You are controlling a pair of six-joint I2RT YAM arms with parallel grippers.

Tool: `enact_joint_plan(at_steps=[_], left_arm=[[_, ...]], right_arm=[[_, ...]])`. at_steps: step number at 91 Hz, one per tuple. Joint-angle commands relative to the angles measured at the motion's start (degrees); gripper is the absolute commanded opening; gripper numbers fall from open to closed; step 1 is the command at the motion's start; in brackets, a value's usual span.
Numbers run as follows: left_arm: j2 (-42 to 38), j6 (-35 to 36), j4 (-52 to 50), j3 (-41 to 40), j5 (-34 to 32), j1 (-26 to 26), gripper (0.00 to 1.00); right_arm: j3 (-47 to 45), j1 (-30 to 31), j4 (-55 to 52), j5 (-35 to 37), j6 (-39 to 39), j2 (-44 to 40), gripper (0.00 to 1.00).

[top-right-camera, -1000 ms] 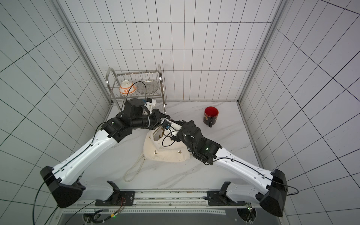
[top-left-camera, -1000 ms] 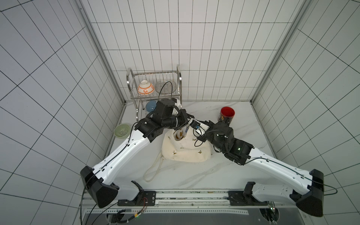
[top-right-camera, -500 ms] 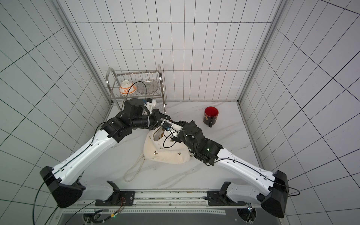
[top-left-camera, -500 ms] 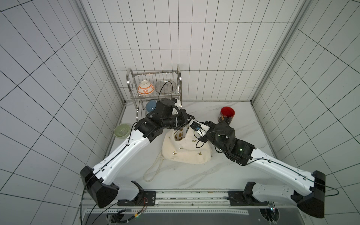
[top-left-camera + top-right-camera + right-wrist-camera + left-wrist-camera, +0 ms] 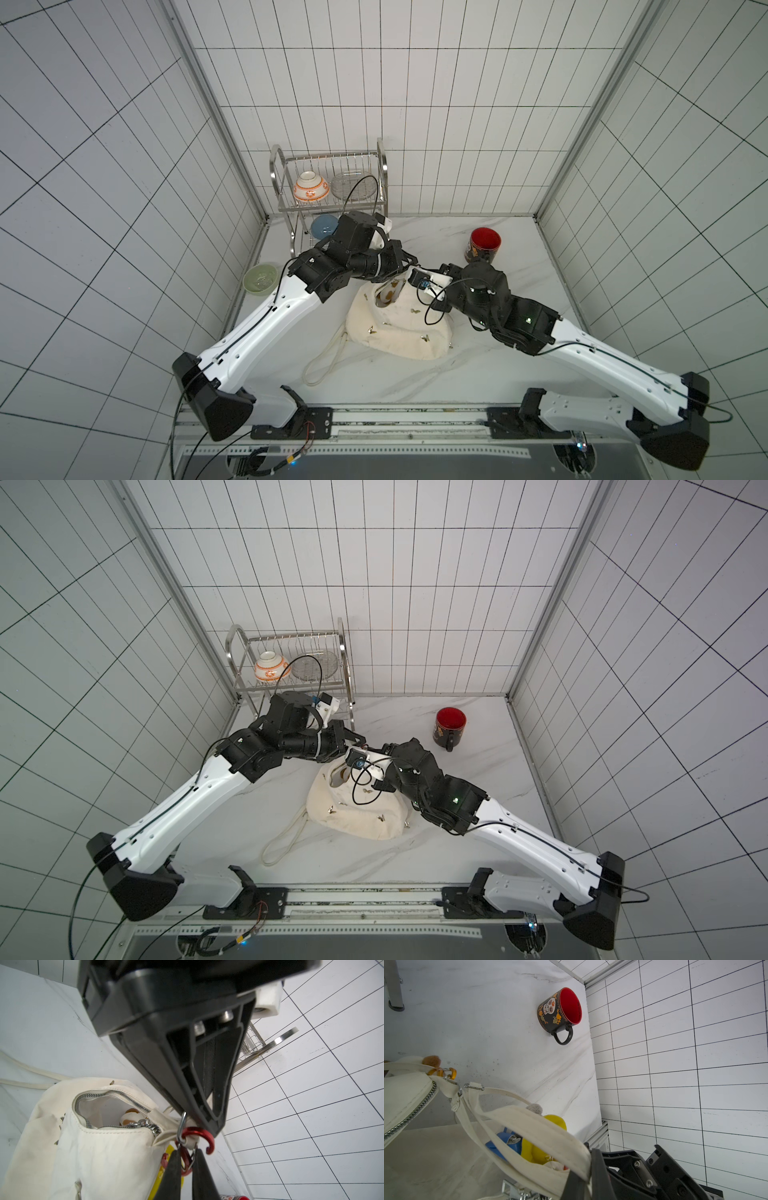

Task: Remove the decoration from the bag
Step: Remove the decoration item from the bag.

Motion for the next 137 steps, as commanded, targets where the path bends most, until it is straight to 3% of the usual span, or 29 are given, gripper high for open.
enact_joint_plan(at_steps=[1, 49, 98, 127, 137], left_arm=[[0.3, 2.1, 2.6, 2.4, -3.9, 0.9, 0.00], [1.0, 6.6, -2.1, 4.1, -4.6, 0.0, 0.00], [5.3, 14.1, -8.6, 7.9, -5.9, -5.4, 0.00], [7.6, 18.4, -10.5, 7.7, -7.0, -7.3, 0.00], [8.7, 19.9, -10.9, 7.7, -6.3, -7.7, 0.00]], right_arm=[[3.5, 2.4, -8.7, -2.5, -0.9, -2.2, 0.00], [13.0, 4.4, -29.0, -7.3, -2.4, 5.1, 0.00], [17.1, 5.7, -29.6, -7.0, -4.2, 8.6, 0.00], [18.6, 5.8, -27.3, -3.8, -2.6, 10.7, 0.00], [18.8, 5.9, -26.9, 0.4, -1.9, 12.2, 0.00]])
